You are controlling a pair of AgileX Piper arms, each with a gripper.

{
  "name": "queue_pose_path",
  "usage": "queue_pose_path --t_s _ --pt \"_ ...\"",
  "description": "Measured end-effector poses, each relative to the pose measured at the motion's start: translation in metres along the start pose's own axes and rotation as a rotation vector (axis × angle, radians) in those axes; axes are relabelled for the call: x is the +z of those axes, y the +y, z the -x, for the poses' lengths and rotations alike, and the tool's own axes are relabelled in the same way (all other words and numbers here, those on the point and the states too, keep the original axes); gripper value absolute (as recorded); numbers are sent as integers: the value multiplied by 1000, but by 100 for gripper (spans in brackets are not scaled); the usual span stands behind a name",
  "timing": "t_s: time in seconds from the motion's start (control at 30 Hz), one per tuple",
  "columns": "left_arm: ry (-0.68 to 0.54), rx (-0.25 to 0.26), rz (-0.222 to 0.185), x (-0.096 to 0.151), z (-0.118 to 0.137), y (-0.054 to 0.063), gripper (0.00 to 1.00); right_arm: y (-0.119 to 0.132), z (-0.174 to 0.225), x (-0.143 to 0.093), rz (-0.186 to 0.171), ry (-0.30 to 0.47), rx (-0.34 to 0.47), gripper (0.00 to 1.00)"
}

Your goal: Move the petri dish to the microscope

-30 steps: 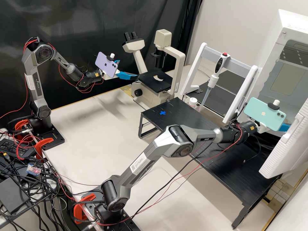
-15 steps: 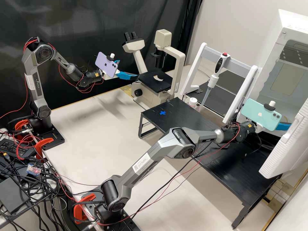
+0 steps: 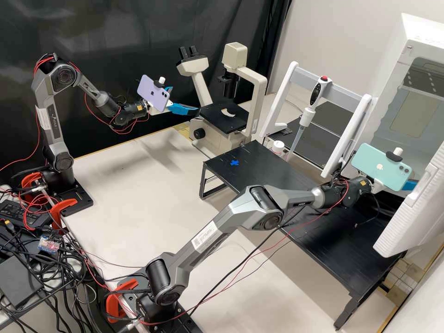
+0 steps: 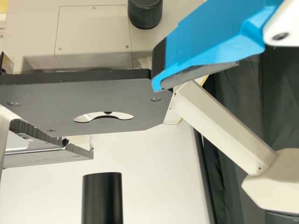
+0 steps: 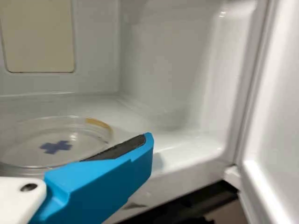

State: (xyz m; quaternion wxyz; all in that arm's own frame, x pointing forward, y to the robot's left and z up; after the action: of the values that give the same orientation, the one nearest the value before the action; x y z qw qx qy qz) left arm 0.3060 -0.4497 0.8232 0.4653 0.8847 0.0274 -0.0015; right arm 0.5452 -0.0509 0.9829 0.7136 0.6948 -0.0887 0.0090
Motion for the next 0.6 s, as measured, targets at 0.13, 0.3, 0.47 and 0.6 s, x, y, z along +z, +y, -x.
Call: queue_pose_path --t_s 0.13,0.3,0.47,0.6 --pt "0 0 0 0 0 0 100 10 2 10 -23 -18 22 100" --pt "0 0 0 0 0 0 100 21 2 9 -32 -27 47 100" --pt "0 0 0 0 0 0 100 27 0 4 -27 -7 67 100" --pt "0 0 0 0 0 0 100 26 -2 5 -21 -4 68 100"
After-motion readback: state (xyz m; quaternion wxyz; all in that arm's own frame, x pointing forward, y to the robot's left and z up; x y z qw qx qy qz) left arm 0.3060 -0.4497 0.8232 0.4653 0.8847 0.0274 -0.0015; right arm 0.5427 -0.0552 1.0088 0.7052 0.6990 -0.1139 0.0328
